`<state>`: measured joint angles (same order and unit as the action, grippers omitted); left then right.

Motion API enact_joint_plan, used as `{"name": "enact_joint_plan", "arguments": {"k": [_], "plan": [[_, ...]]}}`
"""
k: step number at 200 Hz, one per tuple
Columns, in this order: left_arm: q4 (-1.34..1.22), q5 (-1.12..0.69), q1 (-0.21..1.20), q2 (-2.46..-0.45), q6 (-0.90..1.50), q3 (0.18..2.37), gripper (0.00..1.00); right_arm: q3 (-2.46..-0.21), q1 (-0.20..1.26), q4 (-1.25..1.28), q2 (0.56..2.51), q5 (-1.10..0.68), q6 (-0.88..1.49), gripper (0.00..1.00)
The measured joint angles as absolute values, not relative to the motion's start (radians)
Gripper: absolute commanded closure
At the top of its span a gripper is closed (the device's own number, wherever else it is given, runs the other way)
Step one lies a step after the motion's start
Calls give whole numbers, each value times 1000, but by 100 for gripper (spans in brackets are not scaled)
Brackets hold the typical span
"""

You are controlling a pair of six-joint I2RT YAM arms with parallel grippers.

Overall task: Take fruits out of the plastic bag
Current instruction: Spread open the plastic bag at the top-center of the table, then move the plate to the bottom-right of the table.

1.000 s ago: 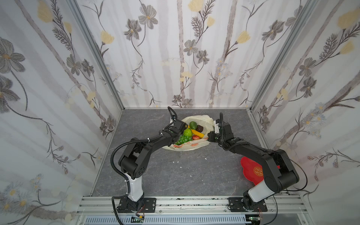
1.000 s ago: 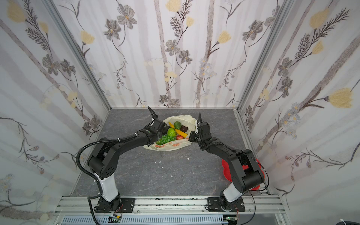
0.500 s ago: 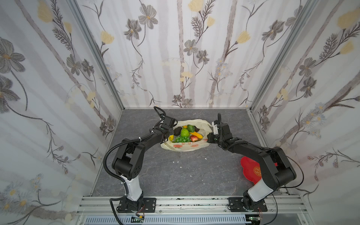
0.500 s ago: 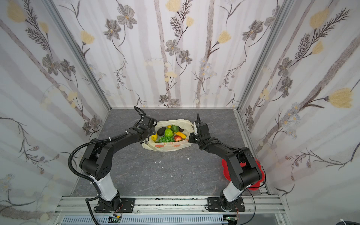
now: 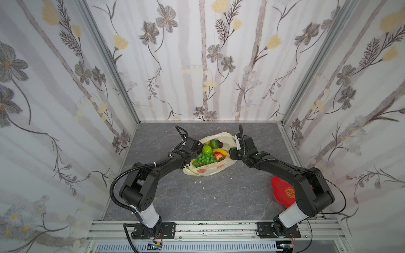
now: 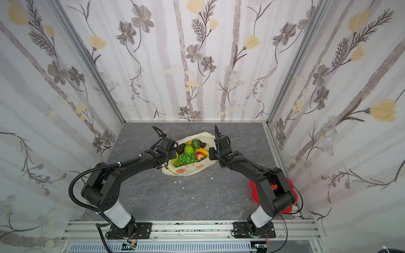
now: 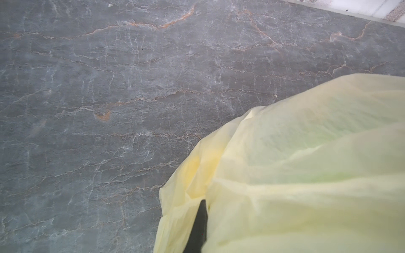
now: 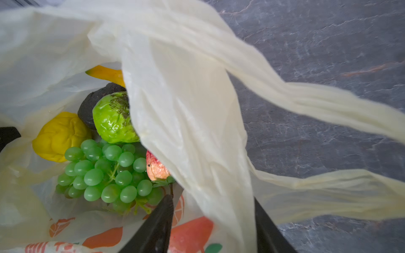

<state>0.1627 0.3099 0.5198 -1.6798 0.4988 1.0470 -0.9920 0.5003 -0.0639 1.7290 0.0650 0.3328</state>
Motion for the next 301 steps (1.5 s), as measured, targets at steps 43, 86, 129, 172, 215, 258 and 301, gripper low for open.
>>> {"name": "enact_joint_plan", "arguments": {"k": [43, 86, 129, 172, 215, 258, 301], "plan": [[125, 293, 511, -1644, 525, 1009, 98, -1040, 545, -149, 1625, 154, 312, 32], [100, 274, 501, -1613, 550, 978, 98, -1048, 538, -229, 1550, 190, 331, 25], [74, 264, 493, -1576, 559, 941, 100, -982, 497, -280, 1463, 215, 366, 24], [44, 244, 469, -1525, 588, 894, 100, -933, 546, -321, 1386, 208, 385, 24], [19, 218, 461, -1496, 599, 865, 100, -867, 517, -368, 1332, 219, 438, 16], [2, 209, 477, -1495, 587, 860, 100, -705, 307, -406, 1235, 200, 553, 3], [-16, 206, 481, -1495, 583, 845, 100, -593, 189, -411, 1156, 186, 661, 0]]}}
